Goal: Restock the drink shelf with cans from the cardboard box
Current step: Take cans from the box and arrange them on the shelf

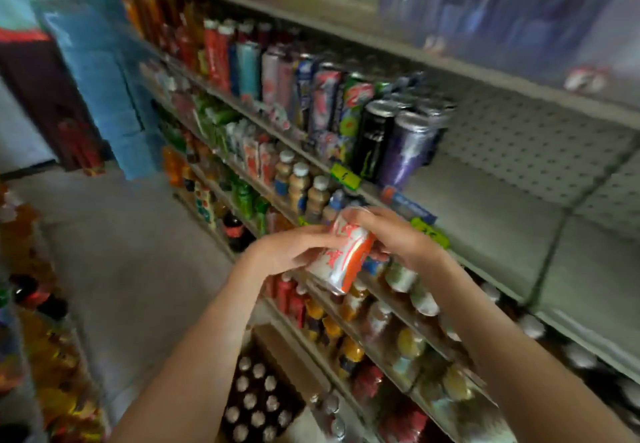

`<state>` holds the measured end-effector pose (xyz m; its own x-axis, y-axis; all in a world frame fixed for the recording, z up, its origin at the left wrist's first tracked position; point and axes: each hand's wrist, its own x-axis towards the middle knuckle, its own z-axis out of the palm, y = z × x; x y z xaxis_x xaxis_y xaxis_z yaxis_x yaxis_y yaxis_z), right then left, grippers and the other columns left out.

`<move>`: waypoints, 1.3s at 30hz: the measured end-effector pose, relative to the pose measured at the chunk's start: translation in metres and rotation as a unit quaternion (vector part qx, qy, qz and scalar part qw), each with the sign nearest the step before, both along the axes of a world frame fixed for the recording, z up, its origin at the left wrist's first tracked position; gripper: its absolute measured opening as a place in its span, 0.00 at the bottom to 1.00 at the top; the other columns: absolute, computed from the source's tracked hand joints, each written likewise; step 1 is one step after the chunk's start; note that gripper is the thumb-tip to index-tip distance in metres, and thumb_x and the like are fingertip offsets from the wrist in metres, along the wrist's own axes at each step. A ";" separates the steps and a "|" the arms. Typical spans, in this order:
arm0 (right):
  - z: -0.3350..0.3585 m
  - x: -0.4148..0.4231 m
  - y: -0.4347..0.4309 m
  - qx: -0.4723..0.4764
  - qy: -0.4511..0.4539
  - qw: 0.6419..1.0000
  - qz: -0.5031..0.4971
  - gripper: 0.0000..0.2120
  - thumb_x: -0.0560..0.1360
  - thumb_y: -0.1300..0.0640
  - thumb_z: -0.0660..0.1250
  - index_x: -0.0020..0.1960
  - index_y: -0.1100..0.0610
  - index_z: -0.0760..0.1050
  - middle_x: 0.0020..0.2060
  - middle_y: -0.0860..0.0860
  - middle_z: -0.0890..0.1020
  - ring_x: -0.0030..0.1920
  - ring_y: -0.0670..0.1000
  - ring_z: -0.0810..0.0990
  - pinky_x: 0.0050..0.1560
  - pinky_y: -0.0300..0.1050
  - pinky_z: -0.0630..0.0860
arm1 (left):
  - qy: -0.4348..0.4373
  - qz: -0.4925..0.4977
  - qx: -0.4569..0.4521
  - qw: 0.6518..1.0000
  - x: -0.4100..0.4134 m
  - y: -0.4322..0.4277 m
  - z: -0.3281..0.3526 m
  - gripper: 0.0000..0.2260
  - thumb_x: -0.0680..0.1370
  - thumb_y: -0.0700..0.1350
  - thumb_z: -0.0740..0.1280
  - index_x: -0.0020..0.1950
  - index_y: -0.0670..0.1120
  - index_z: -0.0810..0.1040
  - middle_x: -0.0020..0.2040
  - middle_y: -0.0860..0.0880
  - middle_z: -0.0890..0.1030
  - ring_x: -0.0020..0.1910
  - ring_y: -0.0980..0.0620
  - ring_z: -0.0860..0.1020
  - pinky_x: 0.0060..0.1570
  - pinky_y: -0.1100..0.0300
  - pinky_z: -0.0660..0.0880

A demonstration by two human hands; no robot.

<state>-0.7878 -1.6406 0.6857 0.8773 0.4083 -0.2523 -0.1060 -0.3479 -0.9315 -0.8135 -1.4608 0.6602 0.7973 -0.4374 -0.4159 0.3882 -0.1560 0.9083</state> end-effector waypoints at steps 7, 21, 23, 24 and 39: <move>0.097 -0.052 -0.122 -0.031 -0.124 0.989 -0.077 0.23 0.72 0.40 0.64 0.54 0.58 0.77 0.34 0.52 0.79 0.30 0.50 0.74 0.23 0.39 0.66 | -0.193 -0.113 0.009 0.975 0.000 -0.119 0.091 0.22 0.61 0.57 0.73 0.52 0.53 0.78 0.45 0.55 0.85 0.47 0.56 0.83 0.49 0.62 0.76; 0.143 -0.161 -0.326 -0.383 -0.206 0.876 -0.209 0.23 0.74 0.44 0.66 0.66 0.52 0.71 0.58 0.50 0.80 0.53 0.53 0.80 0.53 0.45 0.77 | -0.274 -0.333 0.041 0.901 -0.033 -0.356 0.109 0.20 0.72 0.46 0.73 0.62 0.53 0.73 0.62 0.50 0.79 0.61 0.53 0.76 0.66 0.51 0.69; 0.139 -0.171 -0.345 -0.420 -0.200 0.859 -0.214 0.24 0.74 0.43 0.66 0.66 0.52 0.71 0.61 0.50 0.78 0.58 0.52 0.77 0.56 0.42 0.73 | -0.285 -0.330 0.036 0.899 -0.042 -0.383 0.101 0.22 0.72 0.45 0.73 0.64 0.51 0.73 0.63 0.50 0.78 0.59 0.54 0.76 0.60 0.58 0.72; 0.137 -0.175 -0.352 -0.436 -0.194 0.852 -0.215 0.25 0.73 0.42 0.66 0.66 0.52 0.71 0.62 0.50 0.77 0.59 0.51 0.76 0.55 0.40 0.71 | -0.288 -0.326 0.034 0.900 -0.045 -0.393 0.098 0.23 0.72 0.44 0.73 0.65 0.50 0.73 0.62 0.50 0.78 0.57 0.55 0.76 0.56 0.61 0.73; 0.106 -0.197 -0.402 -0.525 -0.162 0.814 -0.188 0.28 0.69 0.46 0.70 0.66 0.52 0.71 0.61 0.52 0.74 0.63 0.55 0.70 0.60 0.52 0.72 | -0.336 -0.349 0.038 0.874 -0.073 -0.459 0.068 0.18 0.70 0.39 0.75 0.56 0.51 0.75 0.49 0.59 0.79 0.47 0.67 0.75 0.49 0.71 0.72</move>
